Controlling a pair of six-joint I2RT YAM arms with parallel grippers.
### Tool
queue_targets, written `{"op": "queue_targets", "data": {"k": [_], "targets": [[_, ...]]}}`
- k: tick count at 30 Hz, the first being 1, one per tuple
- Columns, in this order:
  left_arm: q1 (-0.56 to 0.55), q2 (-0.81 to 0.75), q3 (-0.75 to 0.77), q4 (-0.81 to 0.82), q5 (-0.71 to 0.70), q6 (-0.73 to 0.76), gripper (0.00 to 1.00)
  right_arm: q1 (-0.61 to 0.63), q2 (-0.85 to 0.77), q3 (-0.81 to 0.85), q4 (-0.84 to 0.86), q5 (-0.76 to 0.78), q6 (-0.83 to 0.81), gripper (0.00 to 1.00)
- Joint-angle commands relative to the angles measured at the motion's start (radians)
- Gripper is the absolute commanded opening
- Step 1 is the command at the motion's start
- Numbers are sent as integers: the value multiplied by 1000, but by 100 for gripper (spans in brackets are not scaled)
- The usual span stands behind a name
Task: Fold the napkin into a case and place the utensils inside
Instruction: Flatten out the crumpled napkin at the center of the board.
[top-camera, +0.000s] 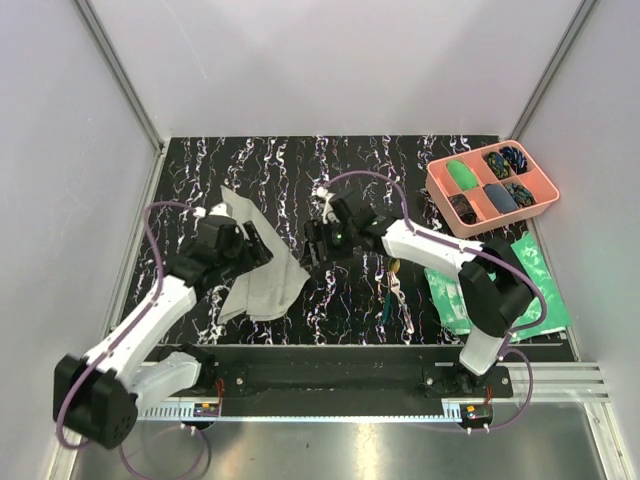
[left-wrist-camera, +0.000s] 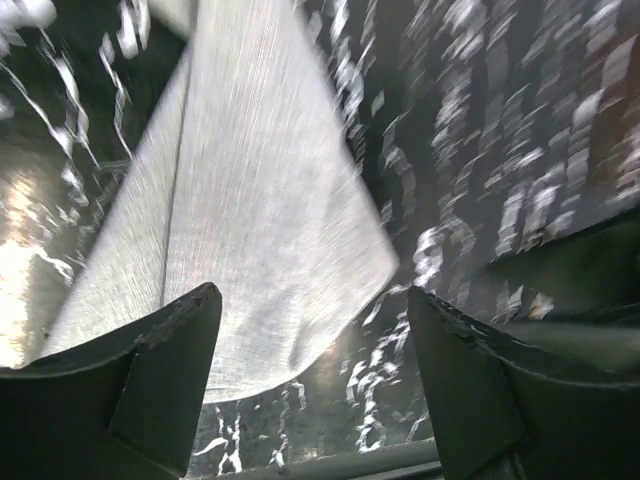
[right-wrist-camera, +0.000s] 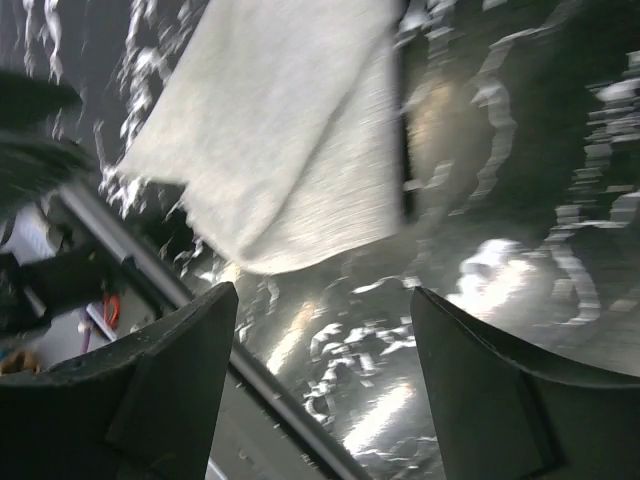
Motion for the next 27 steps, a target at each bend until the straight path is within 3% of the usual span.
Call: {"op": "queue_targets", "data": {"k": [1,2,3,10,12,17,20,22,27], "targets": [[5,80,-35,44,51,-26,72,-33,-39,12,14,-11,-43,76],[3,80,-56,34,16,-49,67,-30,-7,29,19,-36,-35,71],[5,76,-70,9,-27,-98,56,-19,9,37,30,-60,-19,67],[6,-36,-196,-34,-71,-223,49,99,118,110,74,7,-40,64],[9,-106,-196,-182,-177,-324,44,133,131,129,65,43,-64,63],[12,-494,-126,-338,-429,-401,44,254,194,230,22,159,-91,60],[12,-611,-29,-448,-589,-390,44,310,263,322,-18,177,-81,49],[12,-631,46,-491,-667,-383,45,340,311,378,-26,218,-86,48],[12,-624,146,-566,-710,-312,46,421,418,514,-134,359,-107,48]]}}
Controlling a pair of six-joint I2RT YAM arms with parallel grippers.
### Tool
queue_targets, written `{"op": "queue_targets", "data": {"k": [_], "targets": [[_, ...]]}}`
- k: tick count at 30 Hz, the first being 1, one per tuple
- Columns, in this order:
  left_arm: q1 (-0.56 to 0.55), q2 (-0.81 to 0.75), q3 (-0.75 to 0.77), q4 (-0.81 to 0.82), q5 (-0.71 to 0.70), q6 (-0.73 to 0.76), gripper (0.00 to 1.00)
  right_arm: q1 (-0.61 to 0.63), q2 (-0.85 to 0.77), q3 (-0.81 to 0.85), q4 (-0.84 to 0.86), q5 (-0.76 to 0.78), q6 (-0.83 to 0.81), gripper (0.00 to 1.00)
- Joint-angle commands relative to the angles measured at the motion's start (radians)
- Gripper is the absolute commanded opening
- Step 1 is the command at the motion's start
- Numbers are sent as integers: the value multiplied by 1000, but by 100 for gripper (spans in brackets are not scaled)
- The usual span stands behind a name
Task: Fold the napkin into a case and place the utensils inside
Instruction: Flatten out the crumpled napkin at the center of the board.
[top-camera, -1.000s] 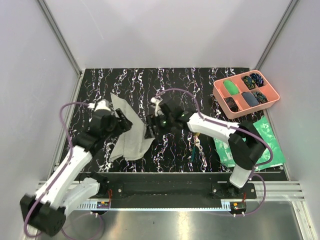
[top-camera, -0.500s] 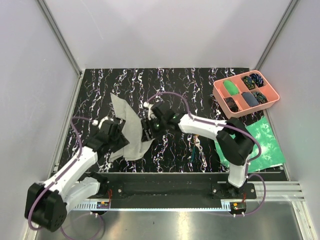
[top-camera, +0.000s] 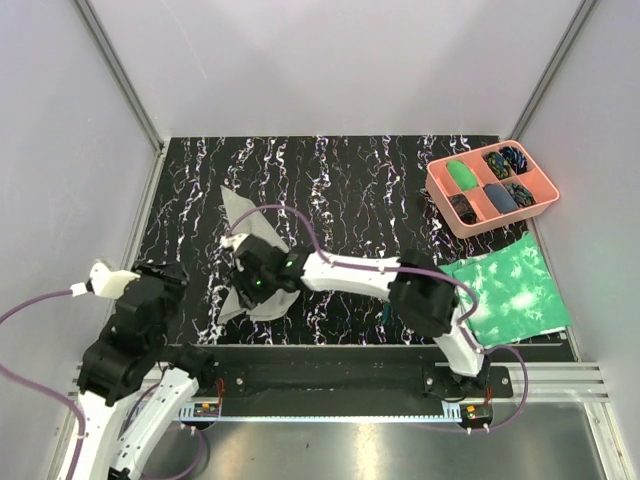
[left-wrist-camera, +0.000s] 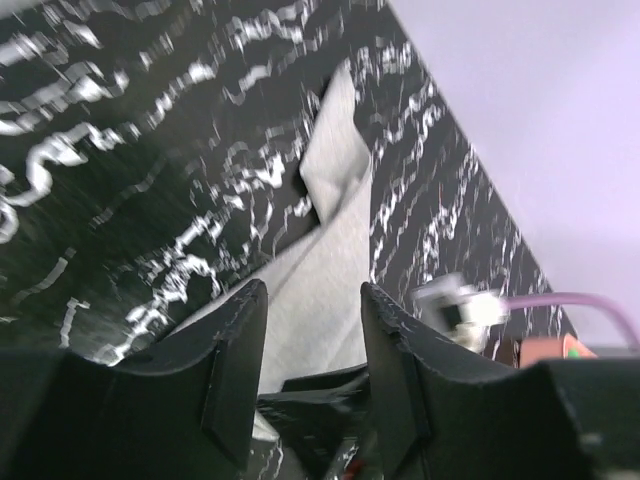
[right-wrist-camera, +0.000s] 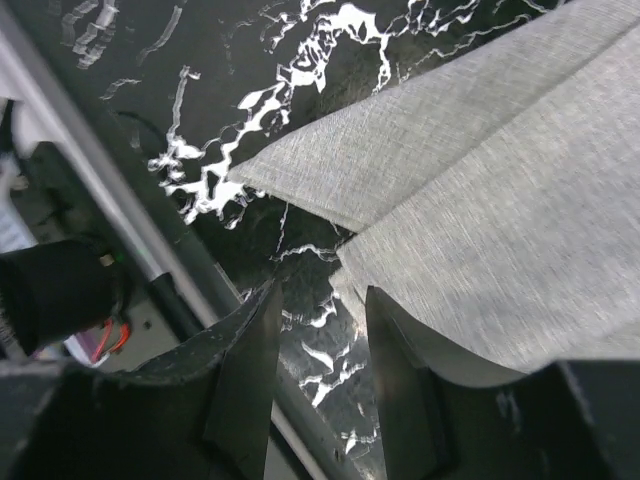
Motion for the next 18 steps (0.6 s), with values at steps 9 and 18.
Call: {"op": "queue_targets", "data": {"k": [9,18], "targets": [[4,-21,62,-102,-115,70,46,104,194,274,-245,282,-85,49],[4,-26,63,-102,-109,90,48,122,259,320,-262,310,-94,41]]}}
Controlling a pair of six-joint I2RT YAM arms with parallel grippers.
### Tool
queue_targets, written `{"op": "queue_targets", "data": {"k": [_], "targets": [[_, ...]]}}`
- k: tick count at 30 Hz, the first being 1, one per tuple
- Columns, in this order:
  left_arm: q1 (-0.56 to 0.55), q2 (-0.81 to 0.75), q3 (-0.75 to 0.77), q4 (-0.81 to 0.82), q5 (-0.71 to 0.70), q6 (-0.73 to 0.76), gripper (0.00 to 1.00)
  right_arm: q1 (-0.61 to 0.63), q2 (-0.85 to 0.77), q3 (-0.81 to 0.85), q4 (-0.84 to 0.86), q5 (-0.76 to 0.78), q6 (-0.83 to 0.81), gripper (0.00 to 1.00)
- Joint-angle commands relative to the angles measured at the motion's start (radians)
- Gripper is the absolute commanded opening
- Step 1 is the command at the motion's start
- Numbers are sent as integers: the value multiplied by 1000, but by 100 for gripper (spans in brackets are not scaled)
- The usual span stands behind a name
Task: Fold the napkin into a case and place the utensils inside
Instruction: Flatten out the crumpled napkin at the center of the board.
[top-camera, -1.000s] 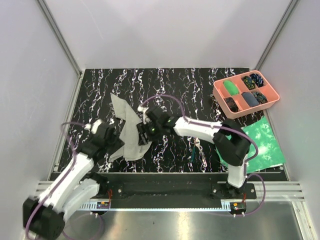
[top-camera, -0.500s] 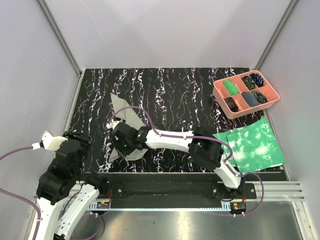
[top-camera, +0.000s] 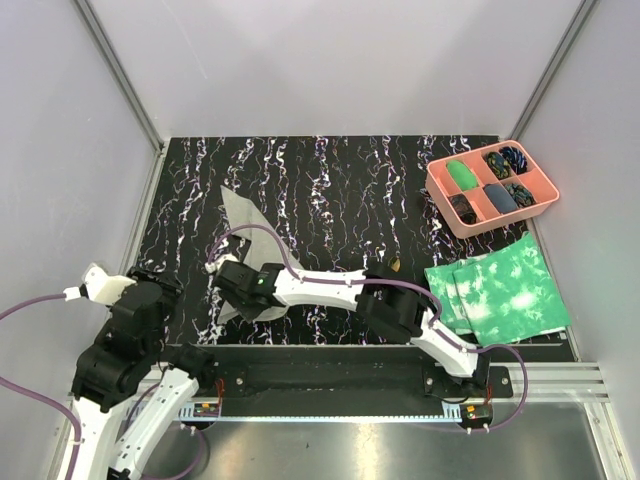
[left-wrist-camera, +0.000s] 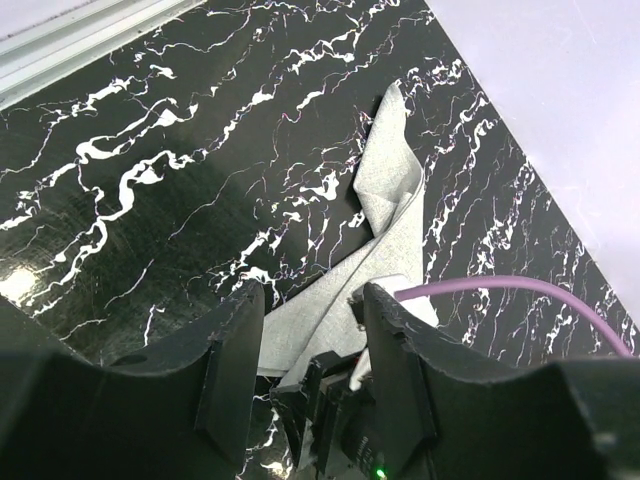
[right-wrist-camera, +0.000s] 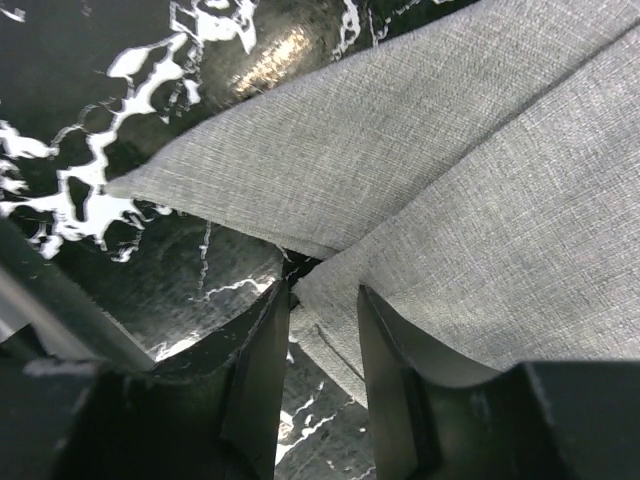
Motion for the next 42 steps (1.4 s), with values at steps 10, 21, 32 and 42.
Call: {"op": "queue_targets", "data": {"k": [10,21,32,42], "targets": [[4,44,-33,43,37,45,61,17,-64,82,-52,156,-52,7],[4,361,-240,342,560,224,60,-208,-475,-267,46,101,43,0],[-199,734,-392,655,581,62,54,-389,-685,-599,181,23,80,0],[-268,857,-383,795,564,-10,60,-420,-702,-654,226,-9,85,0]]}}
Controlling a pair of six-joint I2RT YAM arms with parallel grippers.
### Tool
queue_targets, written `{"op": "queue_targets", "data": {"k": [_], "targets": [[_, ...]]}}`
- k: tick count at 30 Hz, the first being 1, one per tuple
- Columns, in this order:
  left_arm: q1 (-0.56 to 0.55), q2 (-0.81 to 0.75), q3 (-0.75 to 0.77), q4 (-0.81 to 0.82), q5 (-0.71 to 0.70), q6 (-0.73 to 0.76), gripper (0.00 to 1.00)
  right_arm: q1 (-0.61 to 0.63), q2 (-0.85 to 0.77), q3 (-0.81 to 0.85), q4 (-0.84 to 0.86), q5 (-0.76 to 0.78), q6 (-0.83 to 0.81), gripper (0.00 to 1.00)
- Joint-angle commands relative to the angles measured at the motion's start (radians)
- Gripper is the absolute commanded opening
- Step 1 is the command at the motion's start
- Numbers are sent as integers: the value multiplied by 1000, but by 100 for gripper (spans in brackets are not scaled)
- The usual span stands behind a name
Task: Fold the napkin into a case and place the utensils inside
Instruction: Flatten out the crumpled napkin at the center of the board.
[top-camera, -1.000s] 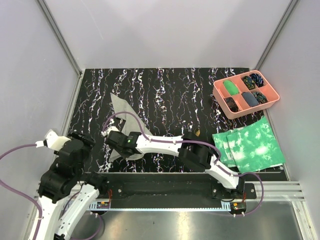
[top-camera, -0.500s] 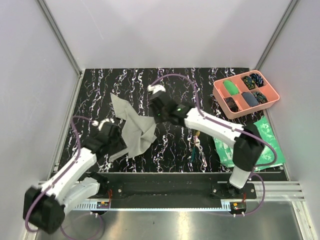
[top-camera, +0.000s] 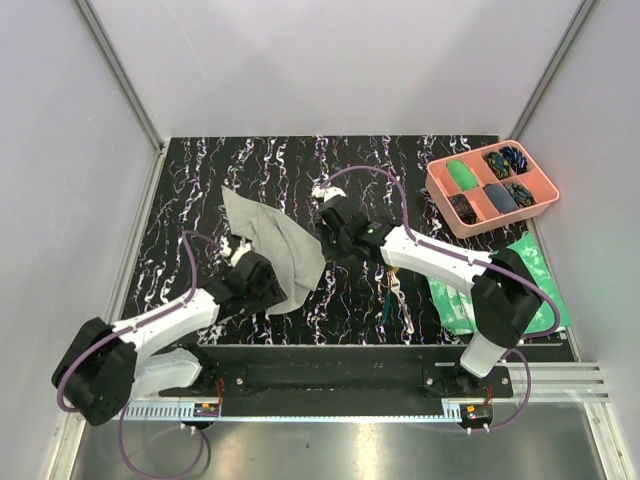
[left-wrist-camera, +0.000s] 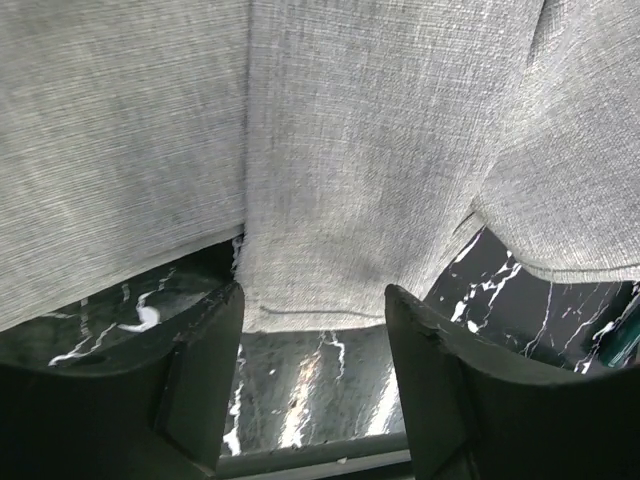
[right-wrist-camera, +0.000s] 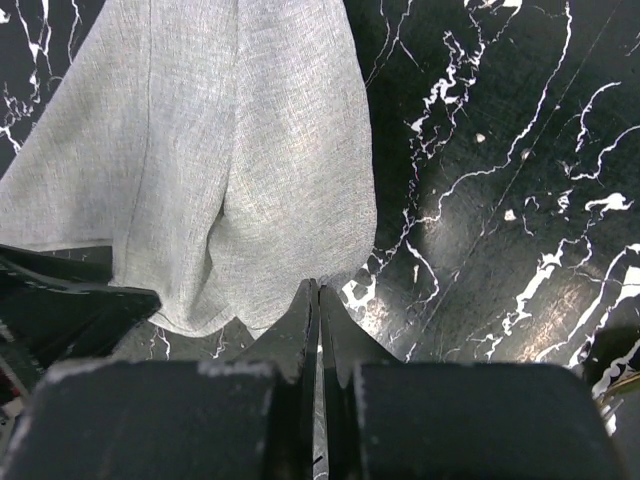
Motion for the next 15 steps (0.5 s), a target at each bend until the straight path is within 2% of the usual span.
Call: {"op": "queue_targets", "data": {"k": [1,4,6,15], "targets": [[-10,86,21,59,-18,-35,57,-28,-47,-13,70,-24,10,0],[-36,171,52,-18,-38,-87,53,-37,-52,-18,72,-33,9,0],[-82,201,84,-64,-92,-121,54,-44,-52,-20,78,-33,9,0],[-251,194,207,-326,-360,-261,58,-53,-43,-32,95,-52,4,0]]}}
